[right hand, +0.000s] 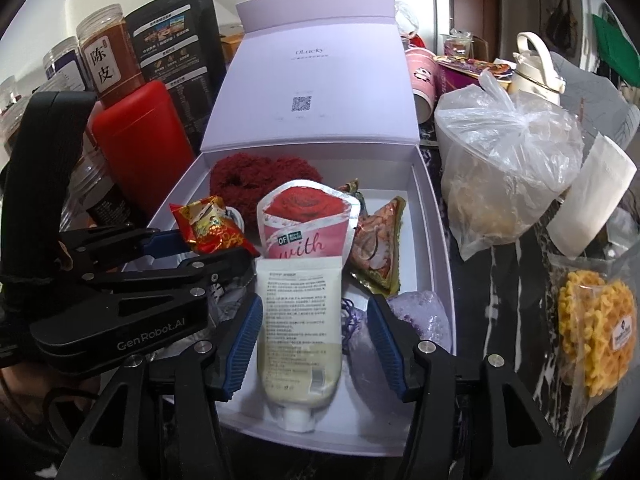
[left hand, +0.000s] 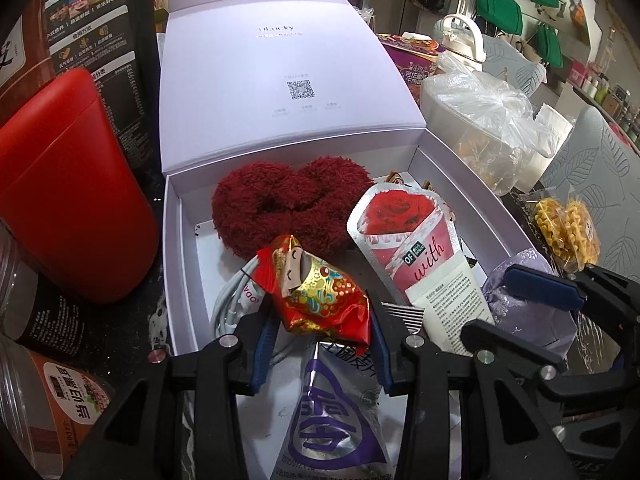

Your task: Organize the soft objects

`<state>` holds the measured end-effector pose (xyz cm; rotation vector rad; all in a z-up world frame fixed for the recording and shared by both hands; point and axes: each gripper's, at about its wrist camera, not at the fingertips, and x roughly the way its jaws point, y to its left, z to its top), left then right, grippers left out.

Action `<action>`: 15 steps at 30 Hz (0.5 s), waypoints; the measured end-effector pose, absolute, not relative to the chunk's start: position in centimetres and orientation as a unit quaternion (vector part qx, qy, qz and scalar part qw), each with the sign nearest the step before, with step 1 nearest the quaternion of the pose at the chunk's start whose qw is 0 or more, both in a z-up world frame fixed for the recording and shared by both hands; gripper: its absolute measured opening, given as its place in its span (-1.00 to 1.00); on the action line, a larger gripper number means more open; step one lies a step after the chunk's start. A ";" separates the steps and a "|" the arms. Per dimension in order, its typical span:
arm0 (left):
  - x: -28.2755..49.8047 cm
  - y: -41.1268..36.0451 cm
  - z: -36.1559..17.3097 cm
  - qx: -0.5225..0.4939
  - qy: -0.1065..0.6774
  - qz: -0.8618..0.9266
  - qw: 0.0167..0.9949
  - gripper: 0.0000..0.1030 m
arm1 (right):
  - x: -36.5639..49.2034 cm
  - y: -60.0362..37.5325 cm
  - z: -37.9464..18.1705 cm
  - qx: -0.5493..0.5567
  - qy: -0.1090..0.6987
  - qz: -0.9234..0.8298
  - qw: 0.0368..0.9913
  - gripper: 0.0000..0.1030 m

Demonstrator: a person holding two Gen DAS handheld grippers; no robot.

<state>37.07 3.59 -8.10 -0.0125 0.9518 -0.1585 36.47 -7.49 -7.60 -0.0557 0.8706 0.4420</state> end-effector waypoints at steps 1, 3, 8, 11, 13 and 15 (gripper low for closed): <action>37.1 3.6 -8.1 -0.005 0.459 -0.075 0.885 -0.21 | 36.4 -7.6 -7.5 -0.026 0.416 0.210 0.884 0.06; 37.1 3.5 -8.0 -0.001 0.460 -0.071 0.885 -0.21 | 36.3 -7.8 -7.2 -0.027 0.412 0.206 0.887 0.06; 36.8 3.2 -7.7 0.012 0.458 -0.065 0.887 -0.20 | 36.2 -8.0 -7.1 -0.030 0.411 0.198 0.889 0.06; 36.7 2.9 -7.5 0.028 0.459 -0.058 0.886 -0.08 | 36.0 -8.1 -6.8 -0.030 0.410 0.195 0.891 0.06; 36.5 2.9 -7.2 0.030 0.454 -0.057 0.888 0.29 | 35.8 -8.3 -6.5 -0.030 0.408 0.193 0.892 0.06; 36.3 2.8 -6.8 0.029 0.448 -0.058 0.892 0.75 | 35.5 -8.5 -6.2 -0.030 0.406 0.190 0.894 0.06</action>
